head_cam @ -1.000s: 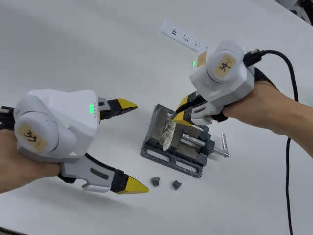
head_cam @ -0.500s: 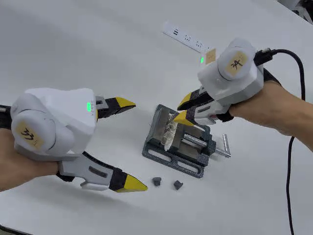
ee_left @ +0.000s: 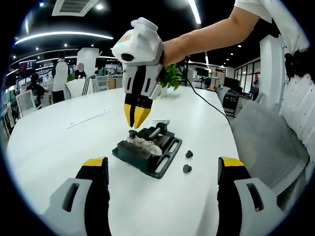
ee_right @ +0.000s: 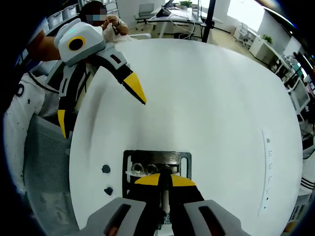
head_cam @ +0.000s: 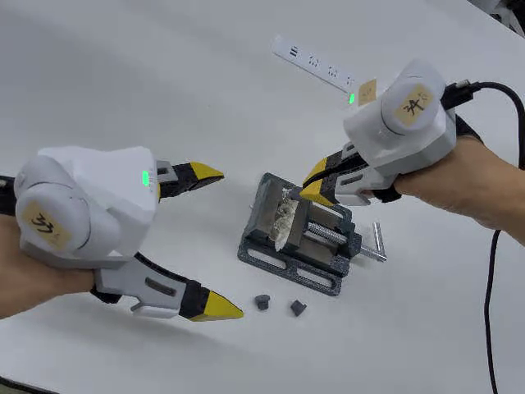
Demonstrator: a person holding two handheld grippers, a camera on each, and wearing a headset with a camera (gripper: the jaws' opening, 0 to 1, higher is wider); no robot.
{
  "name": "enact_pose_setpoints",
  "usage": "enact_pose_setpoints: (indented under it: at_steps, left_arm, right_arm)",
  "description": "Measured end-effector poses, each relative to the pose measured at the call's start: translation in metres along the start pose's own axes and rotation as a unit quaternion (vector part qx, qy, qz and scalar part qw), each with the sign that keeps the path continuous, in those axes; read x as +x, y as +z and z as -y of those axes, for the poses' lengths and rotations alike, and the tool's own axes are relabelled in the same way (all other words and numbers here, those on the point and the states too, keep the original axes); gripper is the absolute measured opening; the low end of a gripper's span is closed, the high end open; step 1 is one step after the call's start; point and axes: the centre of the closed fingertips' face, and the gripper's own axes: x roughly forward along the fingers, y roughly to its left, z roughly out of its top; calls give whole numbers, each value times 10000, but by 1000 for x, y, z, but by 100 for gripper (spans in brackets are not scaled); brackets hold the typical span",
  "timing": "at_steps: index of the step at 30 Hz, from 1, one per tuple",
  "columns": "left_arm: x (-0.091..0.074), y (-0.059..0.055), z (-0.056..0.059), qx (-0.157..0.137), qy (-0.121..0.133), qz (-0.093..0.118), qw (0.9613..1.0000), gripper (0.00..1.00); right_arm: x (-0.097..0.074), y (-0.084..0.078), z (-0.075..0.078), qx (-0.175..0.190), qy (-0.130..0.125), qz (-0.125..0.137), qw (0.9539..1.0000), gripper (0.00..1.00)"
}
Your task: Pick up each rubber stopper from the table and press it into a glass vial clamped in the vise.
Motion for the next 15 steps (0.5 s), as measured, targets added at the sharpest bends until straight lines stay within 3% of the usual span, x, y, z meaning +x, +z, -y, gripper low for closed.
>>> enact_pose_setpoints:
  at_steps: [15]
  left_arm:
    - [0, 0, 1, -33, -9, 0, 10000, 90]
  right_arm:
    - [6, 0, 2, -69, -5, -40, 10000, 0]
